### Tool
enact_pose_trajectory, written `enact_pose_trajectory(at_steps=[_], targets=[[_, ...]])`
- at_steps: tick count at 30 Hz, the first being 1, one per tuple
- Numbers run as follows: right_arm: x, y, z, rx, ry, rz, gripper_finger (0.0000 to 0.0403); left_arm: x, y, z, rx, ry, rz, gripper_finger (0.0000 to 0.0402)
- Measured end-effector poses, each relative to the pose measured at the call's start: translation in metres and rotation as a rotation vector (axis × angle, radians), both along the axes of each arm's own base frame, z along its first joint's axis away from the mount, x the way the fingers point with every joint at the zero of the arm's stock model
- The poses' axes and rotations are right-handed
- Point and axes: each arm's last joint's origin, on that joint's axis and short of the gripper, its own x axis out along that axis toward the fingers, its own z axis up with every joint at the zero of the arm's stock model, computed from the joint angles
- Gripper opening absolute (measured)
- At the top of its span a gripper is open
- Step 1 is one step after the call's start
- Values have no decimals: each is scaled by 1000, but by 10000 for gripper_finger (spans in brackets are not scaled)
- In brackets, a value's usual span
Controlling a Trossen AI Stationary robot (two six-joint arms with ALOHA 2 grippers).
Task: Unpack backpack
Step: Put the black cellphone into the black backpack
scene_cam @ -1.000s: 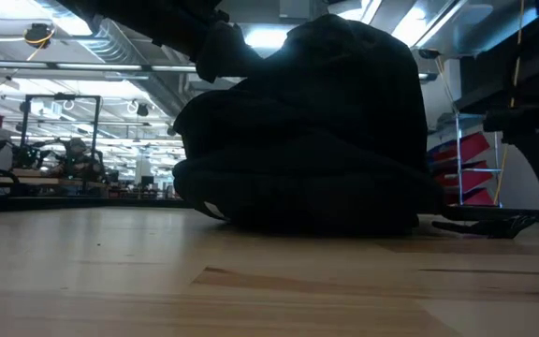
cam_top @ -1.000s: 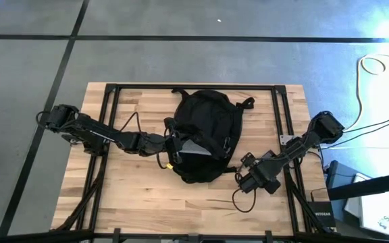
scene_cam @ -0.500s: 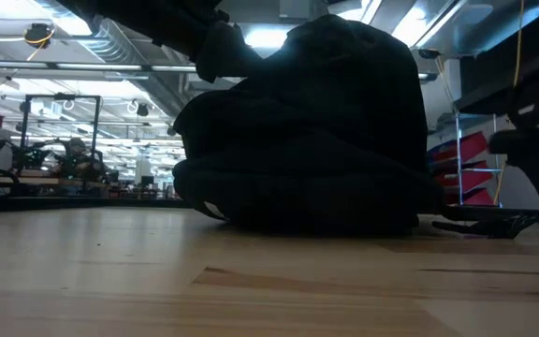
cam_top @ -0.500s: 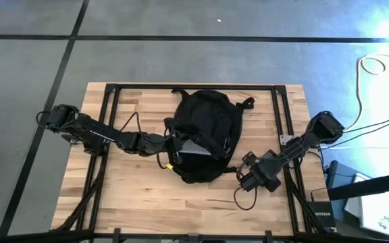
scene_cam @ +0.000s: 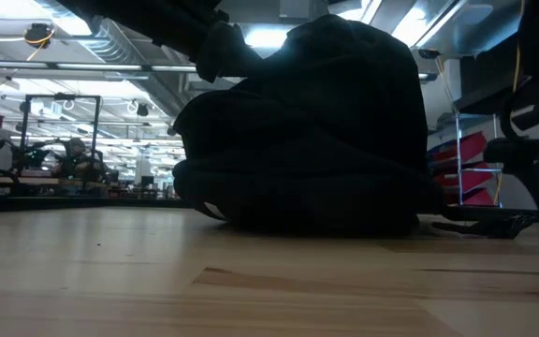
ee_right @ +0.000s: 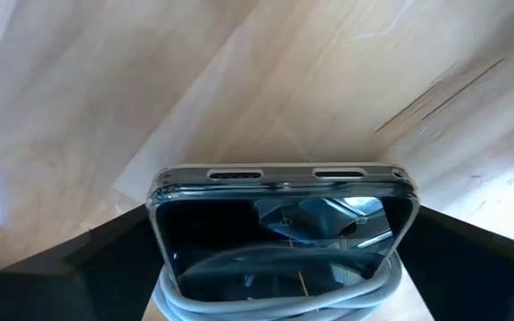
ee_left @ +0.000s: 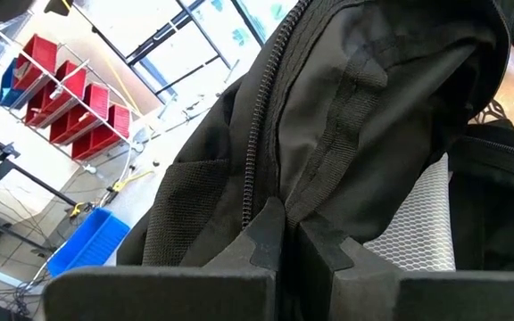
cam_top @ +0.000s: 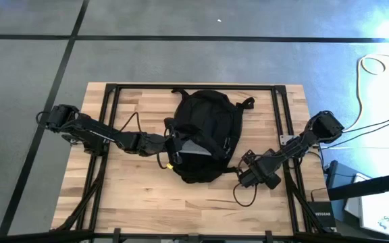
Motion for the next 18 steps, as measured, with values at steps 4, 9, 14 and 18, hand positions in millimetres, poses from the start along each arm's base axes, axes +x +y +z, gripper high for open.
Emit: enact_pose_trajectory(at_steps=[4, 9, 14, 18], targets=[[0, 0, 0, -1, 2, -2, 350, 0, 0, 0, 0, 0, 0, 0], [0, 0, 0, -1, 1, -4, 341, 0, 0, 0, -1, 0, -1, 0], [9, 4, 8, -22, -61, -26, 365, 0, 0, 0, -2, 0, -8, 0], [20, 9, 19, -26, -129, -43, 347, 0, 0, 0, -3, 0, -8, 0]])
